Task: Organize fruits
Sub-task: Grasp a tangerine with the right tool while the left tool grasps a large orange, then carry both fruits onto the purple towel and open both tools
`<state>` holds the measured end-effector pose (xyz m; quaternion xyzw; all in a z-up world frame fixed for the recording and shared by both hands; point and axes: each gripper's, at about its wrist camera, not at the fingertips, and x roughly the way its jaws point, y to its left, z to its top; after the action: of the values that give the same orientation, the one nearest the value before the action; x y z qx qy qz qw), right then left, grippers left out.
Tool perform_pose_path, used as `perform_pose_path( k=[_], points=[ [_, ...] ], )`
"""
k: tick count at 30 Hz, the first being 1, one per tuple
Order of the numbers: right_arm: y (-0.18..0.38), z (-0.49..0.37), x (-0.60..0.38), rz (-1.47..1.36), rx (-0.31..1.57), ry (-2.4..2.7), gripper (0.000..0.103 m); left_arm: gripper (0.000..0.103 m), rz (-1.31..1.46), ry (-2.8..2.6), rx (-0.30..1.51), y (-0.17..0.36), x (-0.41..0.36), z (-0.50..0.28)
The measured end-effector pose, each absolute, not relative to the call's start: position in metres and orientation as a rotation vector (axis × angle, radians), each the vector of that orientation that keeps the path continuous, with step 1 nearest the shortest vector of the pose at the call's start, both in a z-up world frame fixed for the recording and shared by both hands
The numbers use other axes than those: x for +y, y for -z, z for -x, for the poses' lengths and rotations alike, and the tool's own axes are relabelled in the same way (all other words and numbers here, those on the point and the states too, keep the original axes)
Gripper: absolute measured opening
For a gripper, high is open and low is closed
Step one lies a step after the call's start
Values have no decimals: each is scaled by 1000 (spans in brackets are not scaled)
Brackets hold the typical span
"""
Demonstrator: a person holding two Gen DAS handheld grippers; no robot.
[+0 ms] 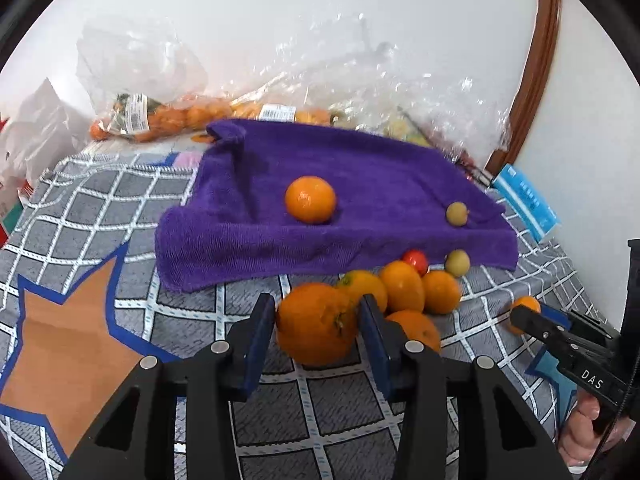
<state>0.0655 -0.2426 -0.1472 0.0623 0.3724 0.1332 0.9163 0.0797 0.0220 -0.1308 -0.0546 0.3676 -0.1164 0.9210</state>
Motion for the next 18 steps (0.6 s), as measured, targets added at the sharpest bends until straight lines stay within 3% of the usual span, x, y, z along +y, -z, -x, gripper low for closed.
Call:
perform_pose_path(
  k=[18],
  points=[
    [150, -68, -246, -139, 783, -254, 32, 41, 104, 237, 848, 143, 21, -90]
  ],
)
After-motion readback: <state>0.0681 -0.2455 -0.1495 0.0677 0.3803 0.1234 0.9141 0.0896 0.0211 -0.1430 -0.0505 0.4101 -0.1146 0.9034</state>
